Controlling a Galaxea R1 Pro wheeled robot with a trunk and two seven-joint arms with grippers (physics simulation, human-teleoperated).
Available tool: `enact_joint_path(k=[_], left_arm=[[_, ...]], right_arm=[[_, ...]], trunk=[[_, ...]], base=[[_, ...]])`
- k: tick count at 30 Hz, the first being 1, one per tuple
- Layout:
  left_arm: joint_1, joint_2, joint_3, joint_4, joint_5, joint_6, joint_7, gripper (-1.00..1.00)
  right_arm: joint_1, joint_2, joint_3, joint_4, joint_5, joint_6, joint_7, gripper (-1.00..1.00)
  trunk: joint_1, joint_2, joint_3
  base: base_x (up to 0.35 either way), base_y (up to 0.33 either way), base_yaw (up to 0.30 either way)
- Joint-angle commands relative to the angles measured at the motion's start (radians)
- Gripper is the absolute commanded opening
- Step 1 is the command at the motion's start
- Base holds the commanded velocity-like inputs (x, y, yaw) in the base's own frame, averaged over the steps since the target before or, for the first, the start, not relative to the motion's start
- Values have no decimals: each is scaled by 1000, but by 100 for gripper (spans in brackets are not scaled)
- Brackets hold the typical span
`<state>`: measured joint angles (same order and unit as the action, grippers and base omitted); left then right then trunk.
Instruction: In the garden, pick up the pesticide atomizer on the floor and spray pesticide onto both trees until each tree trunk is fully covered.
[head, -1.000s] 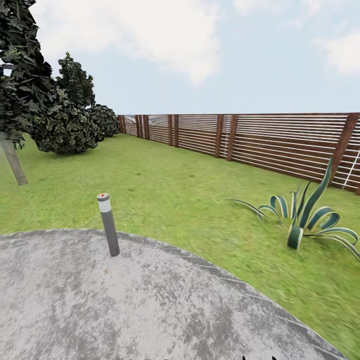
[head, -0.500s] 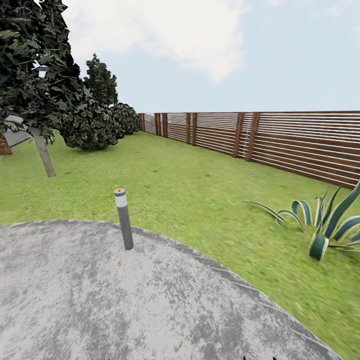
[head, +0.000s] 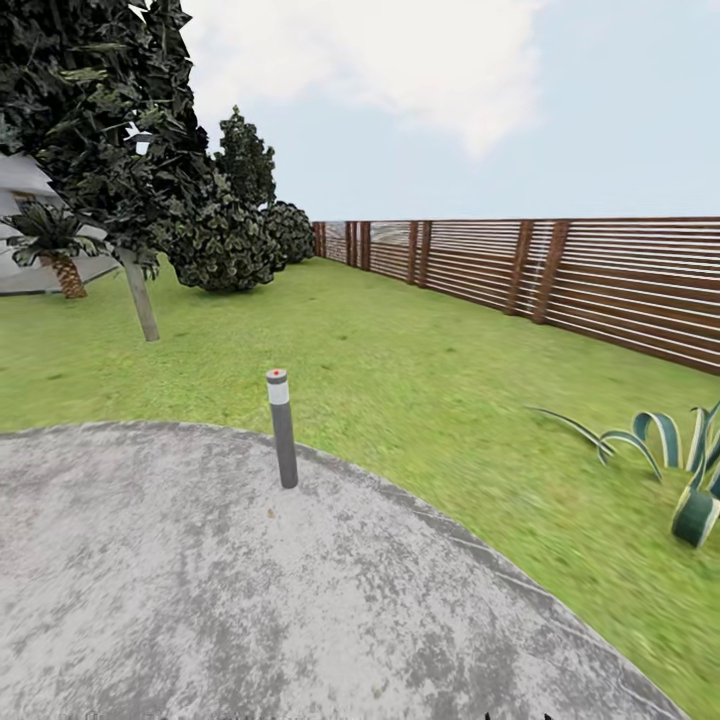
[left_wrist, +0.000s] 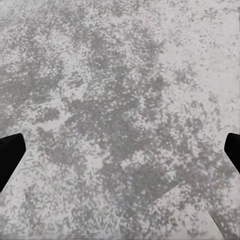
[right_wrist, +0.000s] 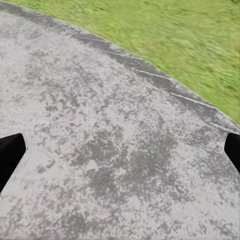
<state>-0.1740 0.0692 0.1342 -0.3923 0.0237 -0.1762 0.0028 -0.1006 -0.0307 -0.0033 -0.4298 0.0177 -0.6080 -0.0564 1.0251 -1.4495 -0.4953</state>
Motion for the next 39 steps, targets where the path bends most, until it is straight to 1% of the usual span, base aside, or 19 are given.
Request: enact_joint_path(k=[1, 6, 16, 25, 32, 39], left_arm=[[-1, 0, 1, 1, 2, -3, 0, 100], [-1, 0, 1, 1, 3, -3, 0, 100], [-1, -2, 1, 1, 5, -3, 0, 100], [-1, -3, 2, 1, 4, -3, 2, 100], [-1, -2, 2, 1, 5, -3, 39, 100], [-1, -2, 2, 1, 5, -3, 47, 100]], right_arm=[[0, 0, 1, 0, 2, -3, -3, 100], [-1, 0, 2, 0, 2, -3, -3, 100], [0, 1, 2, -1, 2, -2, -3, 100], [-1, 2, 5, -1, 2, -2, -3, 100], [-1, 2, 5, -1, 2, -2, -3, 100], [-1, 2, 5, -1, 2, -3, -3, 100]], trunk=[[0, -1, -2], [0, -1, -8], [0, -1, -20], [0, -1, -31], [0, -1, -40], [0, -1, -49]], base=[[0, 0, 218], [-26, 0, 217], [-210, 0, 215], [-13, 0, 189], [0, 0, 185], [0, 0, 185]])
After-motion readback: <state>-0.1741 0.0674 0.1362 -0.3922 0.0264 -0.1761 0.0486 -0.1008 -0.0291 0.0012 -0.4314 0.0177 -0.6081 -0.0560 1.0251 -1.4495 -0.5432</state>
